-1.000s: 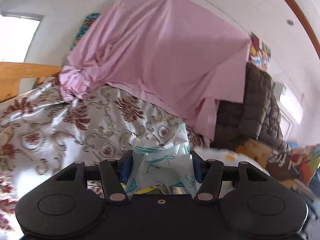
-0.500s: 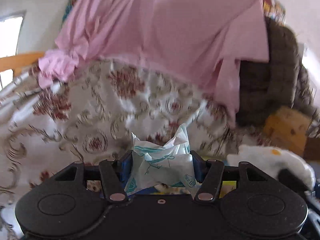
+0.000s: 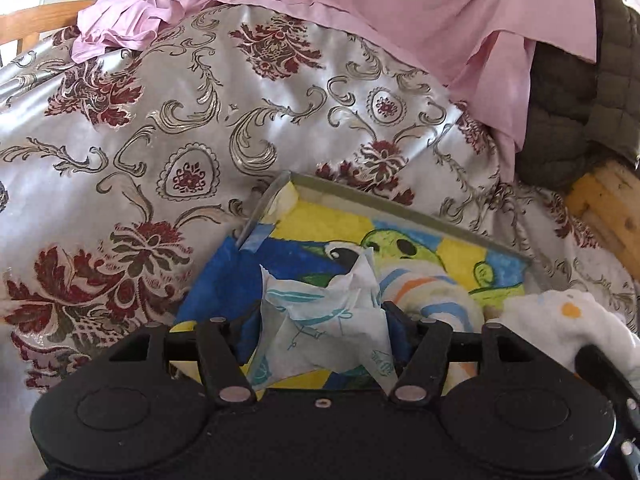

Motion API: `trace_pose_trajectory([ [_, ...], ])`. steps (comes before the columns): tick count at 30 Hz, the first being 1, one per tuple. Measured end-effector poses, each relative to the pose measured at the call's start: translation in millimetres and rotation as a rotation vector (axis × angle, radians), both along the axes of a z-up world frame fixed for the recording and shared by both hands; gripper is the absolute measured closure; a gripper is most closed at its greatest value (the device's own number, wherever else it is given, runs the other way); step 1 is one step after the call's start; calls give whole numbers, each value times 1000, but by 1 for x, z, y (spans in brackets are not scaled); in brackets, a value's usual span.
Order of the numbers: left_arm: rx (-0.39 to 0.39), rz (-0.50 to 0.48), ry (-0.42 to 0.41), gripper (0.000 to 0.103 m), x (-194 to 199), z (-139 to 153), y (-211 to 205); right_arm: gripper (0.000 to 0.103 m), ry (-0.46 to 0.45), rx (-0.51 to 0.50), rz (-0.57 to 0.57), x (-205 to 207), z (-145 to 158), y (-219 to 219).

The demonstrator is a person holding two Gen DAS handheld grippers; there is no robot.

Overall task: Organize soft objects
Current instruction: 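Carry the plastic packet and white cloth to the cartoon tray and lower them, then open both grippers to release the packet and white cloth into the tray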

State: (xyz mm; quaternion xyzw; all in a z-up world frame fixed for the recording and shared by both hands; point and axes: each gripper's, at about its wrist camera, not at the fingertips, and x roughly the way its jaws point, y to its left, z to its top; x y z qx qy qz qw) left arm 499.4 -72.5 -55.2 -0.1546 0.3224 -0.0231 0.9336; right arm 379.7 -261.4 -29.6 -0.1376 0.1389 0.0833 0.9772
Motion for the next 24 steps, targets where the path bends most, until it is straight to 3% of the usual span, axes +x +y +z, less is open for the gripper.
trace_pose_trajectory([
  [6,21,-13,5,32,-2,0,-6,59,3,-23,-4,-2,0,2],
  [14,36,-22,7,22,-8,2,-13,35,-1,-35,-31,-4,2,-2],
  [19,32,-12,7,17,-13,6,-12,28,-10,-41,-48,-8,5,-4],
  [24,24,-10,-11,13,-24,13,-10,9,-36,-46,-68,-18,13,-5],
])
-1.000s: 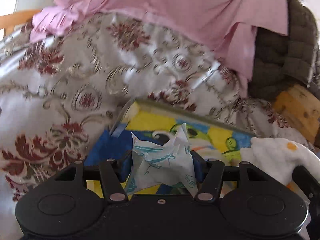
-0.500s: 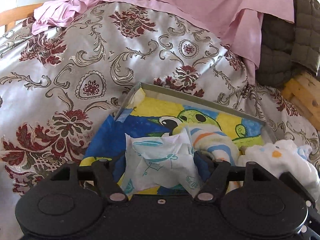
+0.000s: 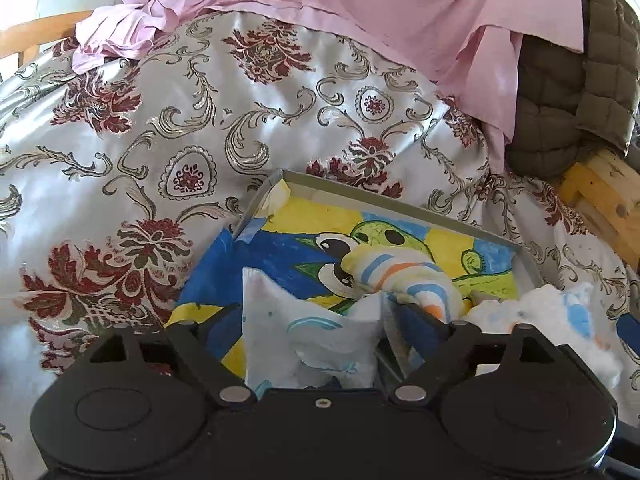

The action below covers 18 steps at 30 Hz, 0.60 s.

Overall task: Organize soft objects
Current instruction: 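Open both grippers to release the packet and white cloth into the tray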

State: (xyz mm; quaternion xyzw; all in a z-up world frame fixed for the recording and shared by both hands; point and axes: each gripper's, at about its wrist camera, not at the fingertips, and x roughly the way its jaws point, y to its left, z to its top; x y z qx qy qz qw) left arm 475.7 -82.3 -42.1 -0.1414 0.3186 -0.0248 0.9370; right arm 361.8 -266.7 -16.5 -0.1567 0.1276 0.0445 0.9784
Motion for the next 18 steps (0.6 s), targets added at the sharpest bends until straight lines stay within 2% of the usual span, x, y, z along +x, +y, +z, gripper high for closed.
trace_pose_trajectory([
  [2,4,9,-6,8,-6,3,1,6,-8,1,-4,-5,3,-1],
  [11,119,7,-72,1,-48,33,2,1,-50,31,-34,-40,30,-6],
  [18,143,5,-128,1,-102,59,1,1,-64,82,-60,-78,48,-12],
])
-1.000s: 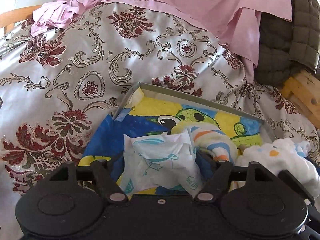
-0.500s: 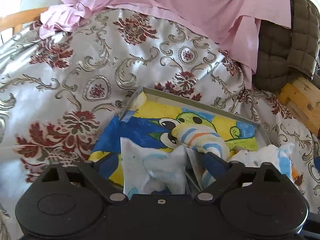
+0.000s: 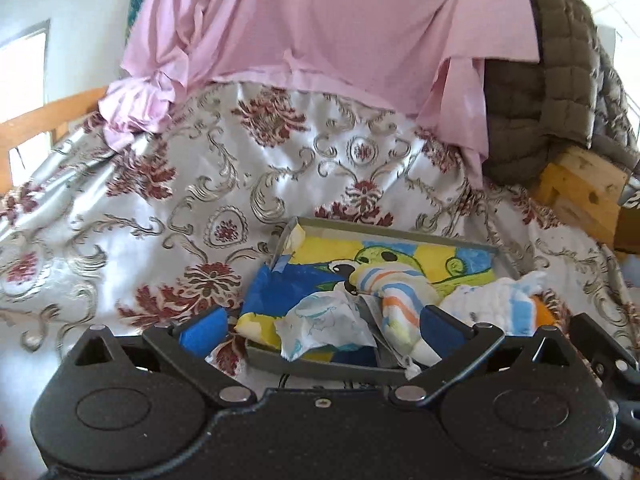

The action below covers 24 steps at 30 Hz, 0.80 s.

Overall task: Organize soft objects
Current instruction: 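Open both grippers to release the packet and white cloth into the tray, then pull both open grippers back from the tray toward the remaining pile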

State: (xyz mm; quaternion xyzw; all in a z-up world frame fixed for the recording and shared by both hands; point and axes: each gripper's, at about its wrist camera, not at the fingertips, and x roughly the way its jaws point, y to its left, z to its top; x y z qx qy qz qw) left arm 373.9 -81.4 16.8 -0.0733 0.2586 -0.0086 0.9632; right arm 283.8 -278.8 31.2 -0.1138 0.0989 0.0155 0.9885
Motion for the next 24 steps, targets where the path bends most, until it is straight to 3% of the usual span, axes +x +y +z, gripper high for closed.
trace_pose_trajectory([
  [14,68,-47,-158,1,-141,1,6,0,-63,180,-38,-106,1,-22],
  [24,72,-112,-118,1,-194,-23,12,0,-26,205,-41,-158,-14,-10],
])
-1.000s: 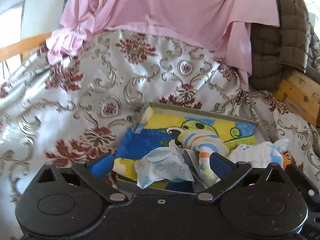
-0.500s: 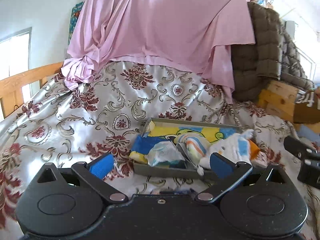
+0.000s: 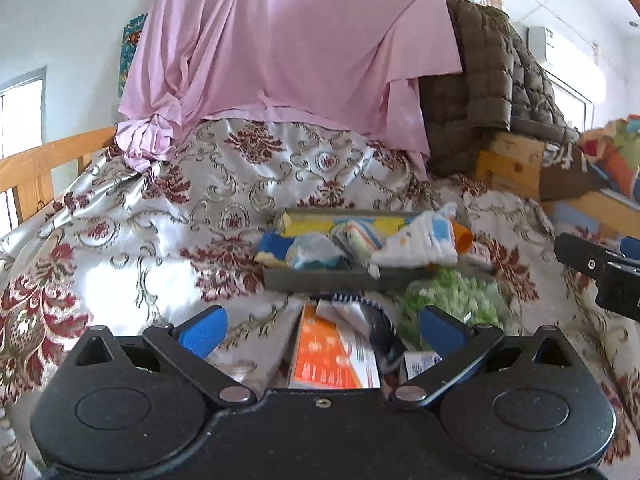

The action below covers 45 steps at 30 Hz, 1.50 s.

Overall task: Organize soft objects
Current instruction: 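Pull both open grippers back from the tray toward the remaining pile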

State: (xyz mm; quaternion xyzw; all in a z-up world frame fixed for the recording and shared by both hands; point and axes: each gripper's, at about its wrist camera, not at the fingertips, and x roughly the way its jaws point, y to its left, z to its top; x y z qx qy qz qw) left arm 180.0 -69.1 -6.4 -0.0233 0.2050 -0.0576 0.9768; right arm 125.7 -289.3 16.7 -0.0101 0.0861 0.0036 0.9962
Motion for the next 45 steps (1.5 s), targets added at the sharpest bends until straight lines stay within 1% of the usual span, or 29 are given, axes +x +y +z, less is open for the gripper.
trace_pose_trajectory([
  [3,-4,-1,19,1,-10,-6,7,0,31,27,6,-4,-6,4],
  [8,-17,28,54,1,-23,-15,18,0,114,53,-5,-9,-19,10],
  [13,15,44,106,1,-31,-32,24,0,180,99,-20,-16,-27,11],
  [17,30,48,131,1,-37,-45,30,0,228,84,-28,-20,-34,17],
  [21,24,61,146,1,-38,-48,36,0,282,53,-14,-21,-40,27],
  [24,37,66,144,1,-38,-47,36,0,315,21,5,-19,-44,35],
  [27,51,83,139,1,-38,-46,38,0,332,-11,20,-18,-46,41],
  [31,45,104,144,1,-36,-45,41,0,352,-16,31,-16,-48,44],
  [38,53,134,178,1,-31,-46,43,0,405,-39,65,-7,-55,50],
  [41,52,153,191,1,-28,-46,45,0,406,-44,79,-6,-55,52],
  [45,46,184,199,1,-25,-44,50,0,388,-22,98,-6,-54,52],
])
